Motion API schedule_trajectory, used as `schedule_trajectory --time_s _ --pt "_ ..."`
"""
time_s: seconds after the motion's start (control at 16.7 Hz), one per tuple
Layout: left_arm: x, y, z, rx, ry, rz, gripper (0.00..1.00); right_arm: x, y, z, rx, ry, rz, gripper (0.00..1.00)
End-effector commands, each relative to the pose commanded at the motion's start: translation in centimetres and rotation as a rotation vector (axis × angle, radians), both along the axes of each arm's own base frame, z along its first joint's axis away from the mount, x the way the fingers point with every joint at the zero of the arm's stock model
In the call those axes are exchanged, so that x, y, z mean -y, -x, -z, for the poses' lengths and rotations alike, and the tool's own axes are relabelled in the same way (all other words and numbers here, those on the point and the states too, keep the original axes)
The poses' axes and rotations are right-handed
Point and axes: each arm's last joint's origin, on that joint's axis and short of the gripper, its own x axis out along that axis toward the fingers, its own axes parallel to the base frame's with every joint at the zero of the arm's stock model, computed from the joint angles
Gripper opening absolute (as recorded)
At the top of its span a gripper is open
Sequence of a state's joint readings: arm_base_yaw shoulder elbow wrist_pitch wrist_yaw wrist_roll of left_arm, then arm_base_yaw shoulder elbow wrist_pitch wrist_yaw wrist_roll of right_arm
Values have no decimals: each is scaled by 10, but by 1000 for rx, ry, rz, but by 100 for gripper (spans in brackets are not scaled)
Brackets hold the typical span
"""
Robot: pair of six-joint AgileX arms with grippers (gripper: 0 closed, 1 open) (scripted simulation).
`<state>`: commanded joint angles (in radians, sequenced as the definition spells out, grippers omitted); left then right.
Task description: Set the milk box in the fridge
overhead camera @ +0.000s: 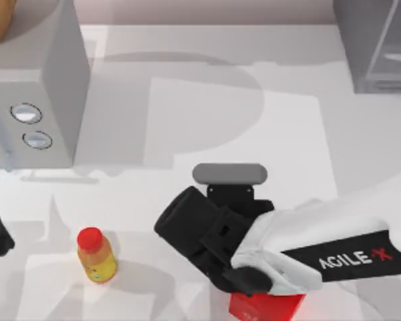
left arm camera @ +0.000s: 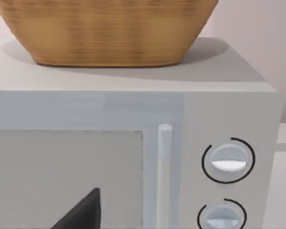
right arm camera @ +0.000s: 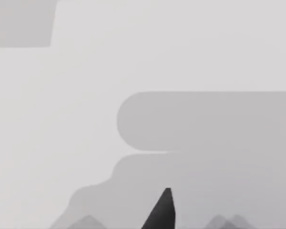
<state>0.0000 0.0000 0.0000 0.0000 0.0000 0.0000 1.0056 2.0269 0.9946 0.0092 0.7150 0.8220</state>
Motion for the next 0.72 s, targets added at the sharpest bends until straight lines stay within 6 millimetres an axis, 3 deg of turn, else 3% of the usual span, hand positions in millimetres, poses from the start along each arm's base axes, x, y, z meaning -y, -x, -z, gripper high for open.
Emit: schedule_trajectory --time_s 0.12,0.72 --pt "0 0 0 0 0 0 100 0 0 0 0 0 0 0" --pt "0 0 0 0 0 0 100 -1 -2 -3 -1 -4 0 0"
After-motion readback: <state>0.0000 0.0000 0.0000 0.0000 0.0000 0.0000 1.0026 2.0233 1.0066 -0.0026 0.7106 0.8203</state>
